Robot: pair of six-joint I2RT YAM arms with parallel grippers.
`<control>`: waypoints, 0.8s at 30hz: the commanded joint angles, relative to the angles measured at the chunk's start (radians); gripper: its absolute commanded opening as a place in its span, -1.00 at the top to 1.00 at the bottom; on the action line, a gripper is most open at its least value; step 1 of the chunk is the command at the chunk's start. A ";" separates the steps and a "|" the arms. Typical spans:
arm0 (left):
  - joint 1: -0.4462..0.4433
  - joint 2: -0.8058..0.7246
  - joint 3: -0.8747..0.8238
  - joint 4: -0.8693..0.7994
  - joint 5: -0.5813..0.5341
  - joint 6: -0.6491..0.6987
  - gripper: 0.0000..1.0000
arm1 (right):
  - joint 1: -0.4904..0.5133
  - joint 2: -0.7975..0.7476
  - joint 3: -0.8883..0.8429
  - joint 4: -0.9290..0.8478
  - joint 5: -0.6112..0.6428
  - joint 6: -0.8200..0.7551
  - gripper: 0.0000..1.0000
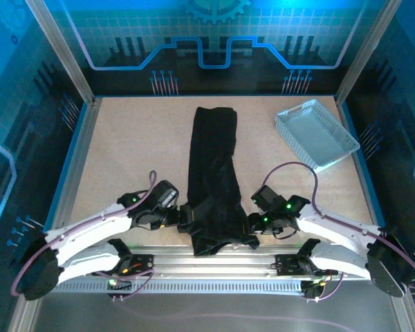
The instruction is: Fold the inside-out t-shirt
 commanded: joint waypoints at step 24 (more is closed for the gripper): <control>-0.304 0.033 -0.030 0.059 -0.111 -0.182 -0.71 | 0.038 -0.067 -0.111 0.057 0.117 0.230 0.69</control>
